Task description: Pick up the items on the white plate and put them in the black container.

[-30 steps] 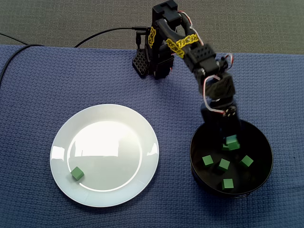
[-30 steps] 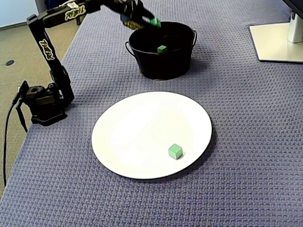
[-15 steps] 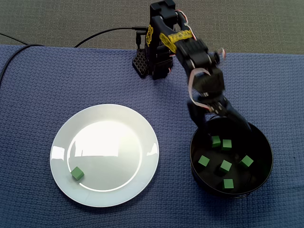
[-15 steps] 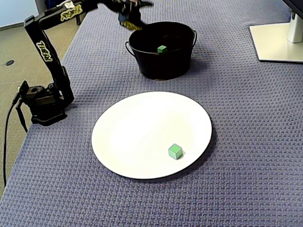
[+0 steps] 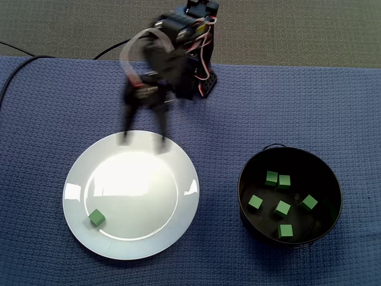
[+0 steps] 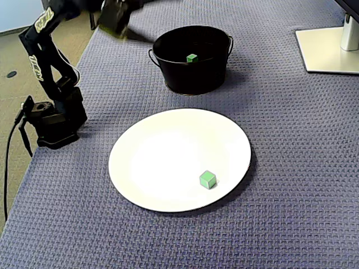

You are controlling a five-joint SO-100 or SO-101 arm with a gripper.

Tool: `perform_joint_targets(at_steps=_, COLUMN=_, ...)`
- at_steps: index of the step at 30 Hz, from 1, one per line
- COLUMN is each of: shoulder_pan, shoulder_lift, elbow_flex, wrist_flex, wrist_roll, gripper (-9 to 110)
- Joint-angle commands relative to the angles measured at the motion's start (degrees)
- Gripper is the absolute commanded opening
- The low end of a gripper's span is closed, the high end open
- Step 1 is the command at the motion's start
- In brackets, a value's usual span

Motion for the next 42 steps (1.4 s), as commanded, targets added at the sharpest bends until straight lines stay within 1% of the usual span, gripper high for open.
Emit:
perform_joint_targets(at_steps=1, shoulder_pan=11.07, shoulder_lift=-5.36, elbow_flex=2.64, wrist_flex=-5.71, wrist_roll=-5.01, gripper=43)
perform_joint_targets(at_steps=5, shoulder_pan=14.24, shoulder_lift=-15.56, elbow_flex=1.93, wrist_flex=-6.77, wrist_roll=-7.12, gripper=42)
perform_joint_targets(at_steps=10, shoulder_pan=15.56, shoulder_lift=-30.23, elbow_flex=-9.76, wrist_flex=-1.41, wrist_roll=-7.73, gripper=40)
perform_joint_targets(at_steps=13, shoulder_pan=15.47, shoulder_lift=-36.3, elbow_flex=-13.71, wrist_flex=0.35, wrist_roll=-8.96, gripper=40)
perform_joint_targets(at_steps=20, shoulder_pan=13.01, shoulder_lift=-47.46, elbow_flex=-18.98, wrist_flex=-2.64, wrist_roll=-12.3, gripper=41)
perform_joint_targets(at_steps=28, shoulder_pan=8.26, shoulder_lift=-56.95, elbow_flex=-28.56, wrist_flex=-3.87, wrist_roll=-17.49, gripper=38)
perform_joint_targets(at_steps=37, shoulder_pan=5.8, shoulder_lift=-63.63, elbow_flex=-35.68, wrist_flex=-3.08, wrist_roll=-18.46, gripper=36)
perform_joint_targets(at_steps=42, shoulder_pan=5.1, shoulder_lift=-66.27, elbow_flex=-37.35, wrist_flex=-2.9, wrist_roll=-19.34, gripper=33)
